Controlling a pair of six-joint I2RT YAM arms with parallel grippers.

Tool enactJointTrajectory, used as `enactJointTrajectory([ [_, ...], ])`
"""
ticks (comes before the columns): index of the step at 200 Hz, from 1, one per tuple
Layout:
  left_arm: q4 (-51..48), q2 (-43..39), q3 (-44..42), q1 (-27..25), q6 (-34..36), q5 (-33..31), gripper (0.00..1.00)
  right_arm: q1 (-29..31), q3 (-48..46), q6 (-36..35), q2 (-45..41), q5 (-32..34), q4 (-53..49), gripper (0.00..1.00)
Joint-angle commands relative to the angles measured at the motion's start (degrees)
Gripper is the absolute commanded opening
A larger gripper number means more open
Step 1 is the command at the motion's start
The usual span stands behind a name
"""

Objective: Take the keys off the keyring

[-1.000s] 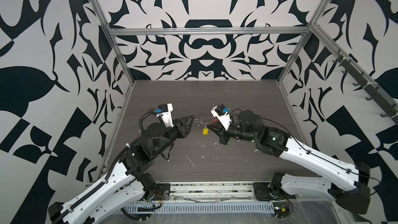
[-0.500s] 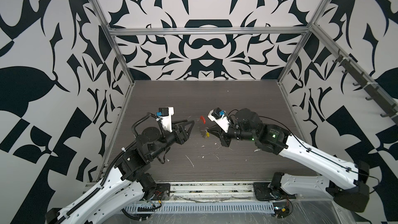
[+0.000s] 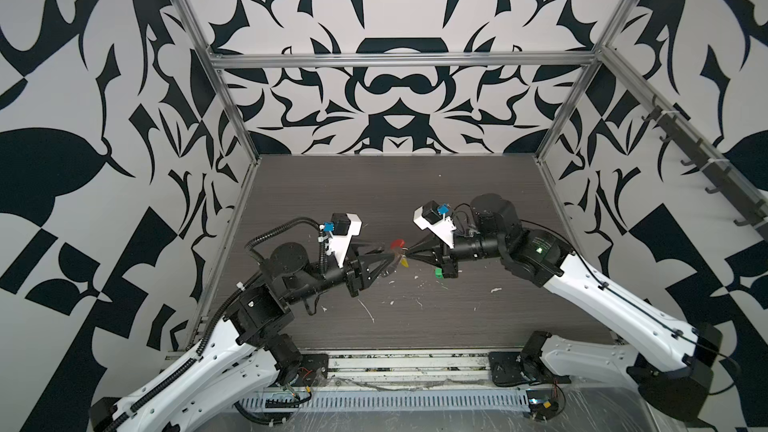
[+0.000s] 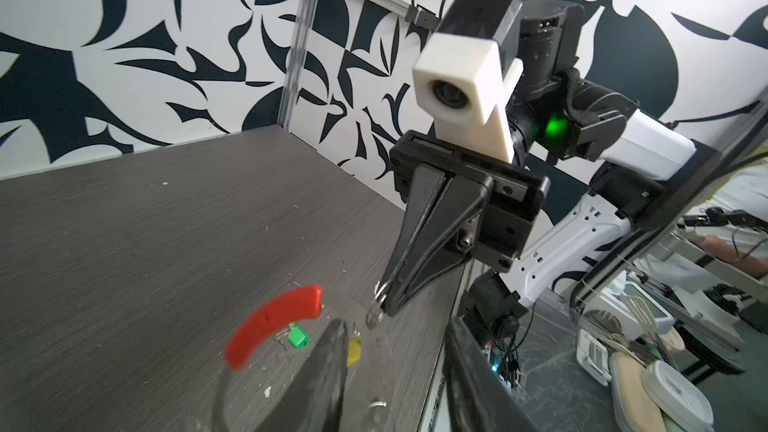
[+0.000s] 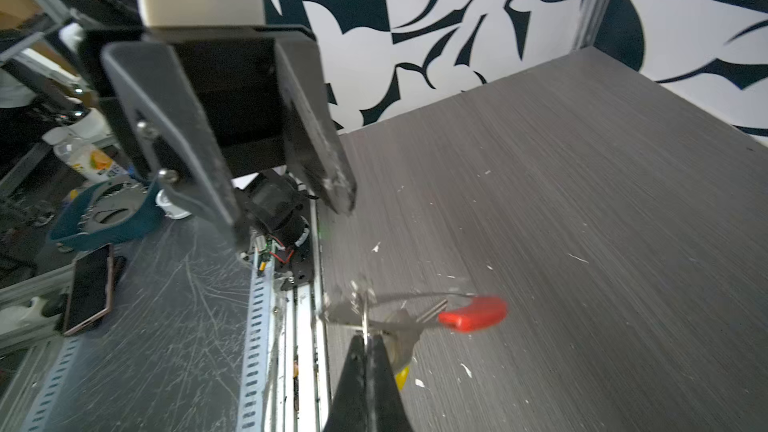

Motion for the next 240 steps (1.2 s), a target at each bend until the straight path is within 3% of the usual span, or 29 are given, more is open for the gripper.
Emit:
enactJointTrajectory([
  [1, 0.4, 1.0, 2.4, 0.1, 2.5, 4.2, 0.42, -0.5, 2.6, 0.4, -1.5, -7.6, 2.1, 0.0],
  [19, 0.8, 2.0, 2.8, 0.2, 2.4, 6.0, 0.42, -0.5, 2.6, 0.9, -1.4, -8.7, 2.5, 0.0],
  [62, 1.7, 3.7, 3.5, 0.1, 2.0, 9.6, 0.29, -0.5, 2.5, 1.5, -1.3, -8.7, 2.9, 0.0],
  [124, 1.9, 4.6, 3.7, 0.2, 1.4, 10.4, 0.23, -0.6, 2.2, 2.5, -1.2, -8.5, 4.1, 0.0],
  [151, 2.6, 4.5, 3.4, 0.2, 1.2, 10.2, 0.14, -0.6, 2.5, 3.0, -0.7, -8.8, 4.4, 0.0],
  [198, 3.8, 5.0, 3.0, 0.2, 0.2, 10.0, 0.1, -0.6, 2.6, 3.7, -0.3, -8.6, 4.9, 0.0],
  [220, 5.3, 5.2, 2.4, 0.1, -0.4, 10.0, 0.0, -0.6, 2.5, 4.4, -0.2, -8.3, 5.2, 0.0],
  [240, 7.5, 5.2, 1.3, 0.1, -1.5, 8.8, 0.0, -0.6, 1.6, 6.3, -0.7, -7.0, 7.2, 0.0],
])
